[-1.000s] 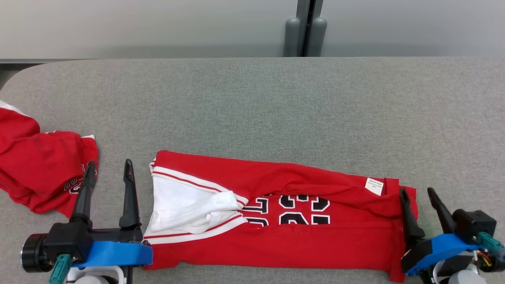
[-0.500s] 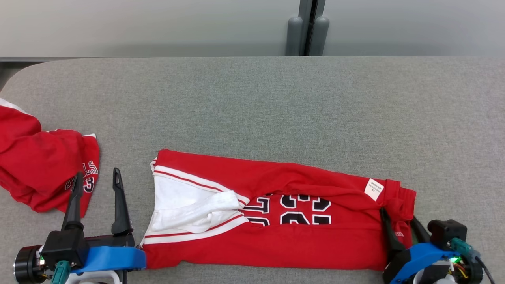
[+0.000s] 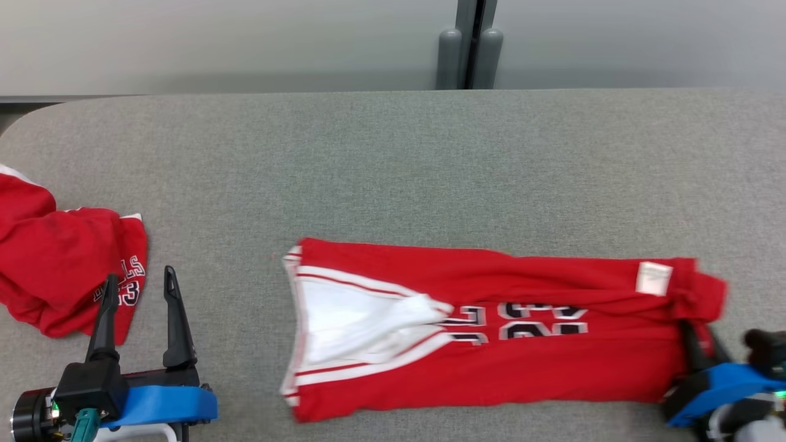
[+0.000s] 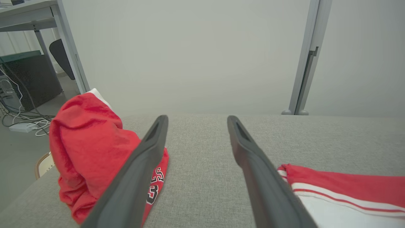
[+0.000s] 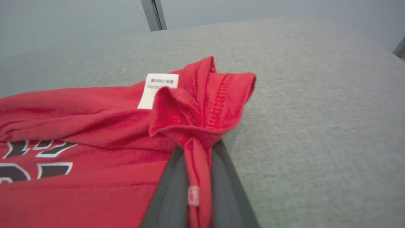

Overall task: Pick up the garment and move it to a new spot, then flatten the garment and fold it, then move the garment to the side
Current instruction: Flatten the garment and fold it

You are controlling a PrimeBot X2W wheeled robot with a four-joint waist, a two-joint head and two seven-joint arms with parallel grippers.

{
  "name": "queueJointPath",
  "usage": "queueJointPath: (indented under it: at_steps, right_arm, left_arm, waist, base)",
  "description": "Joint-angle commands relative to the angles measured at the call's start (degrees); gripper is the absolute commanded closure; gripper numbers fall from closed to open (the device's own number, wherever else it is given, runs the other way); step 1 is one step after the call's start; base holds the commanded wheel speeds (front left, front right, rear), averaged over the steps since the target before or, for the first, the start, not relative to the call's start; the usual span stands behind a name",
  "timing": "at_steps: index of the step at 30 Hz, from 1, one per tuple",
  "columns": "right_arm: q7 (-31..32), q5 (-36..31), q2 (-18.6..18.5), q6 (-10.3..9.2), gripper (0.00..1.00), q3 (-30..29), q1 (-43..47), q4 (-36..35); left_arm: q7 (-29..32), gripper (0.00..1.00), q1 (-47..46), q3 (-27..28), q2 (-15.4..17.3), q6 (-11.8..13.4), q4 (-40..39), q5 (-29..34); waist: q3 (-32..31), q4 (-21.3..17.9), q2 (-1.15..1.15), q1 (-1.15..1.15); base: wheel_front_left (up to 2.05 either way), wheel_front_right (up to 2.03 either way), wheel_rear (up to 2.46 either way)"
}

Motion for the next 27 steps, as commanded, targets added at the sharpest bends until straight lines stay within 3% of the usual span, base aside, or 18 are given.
queueJointPath:
  at_steps: [1,5,9,17,27]
  right_arm:
    - [-0.21,0.47,-1.22,-0.03,1.00,-1.09,-0.43,-0.22]
    - [0.74,-0.21,-5.86,-0.02,1.00,-5.50,-0.11,-1.01]
    - [2.60,-0.20,-7.40,-0.02,1.00,-6.95,0.63,-3.39]
    - [5.33,0.82,-3.57,0.00,1.00,-3.82,2.72,-11.05]
    - [8.19,1.41,1.31,0.00,1.00,7.18,3.55,-19.53]
  left_arm:
    - [-0.25,0.00,0.54,0.37,-0.10,-0.10,-0.07,0.38]
    - [-0.25,0.00,0.71,0.77,-0.51,-0.68,0.23,0.99]
    - [-0.25,0.00,0.91,1.23,-0.85,-0.95,0.43,1.34]
    - [-0.25,0.00,1.51,1.52,-1.36,-1.29,0.75,1.68]
    - [-0.26,0.00,2.06,1.72,-1.62,-1.70,1.12,2.10]
  waist:
    - [-0.13,-0.15,0.00,-0.01]
    - [-0.50,-0.57,0.00,-0.01]
    - [-0.93,-1.03,0.00,-0.01]
    - [-1.87,-1.71,0.00,-0.01]
    - [-2.75,-1.68,0.00,-0.01]
  base:
    - [0.00,0.00,0.00]
    - [0.00,0.00,0.00]
    - [0.00,0.00,0.00]
    - [0.00,0.00,0.00]
    - [0.00,0.00,0.00]
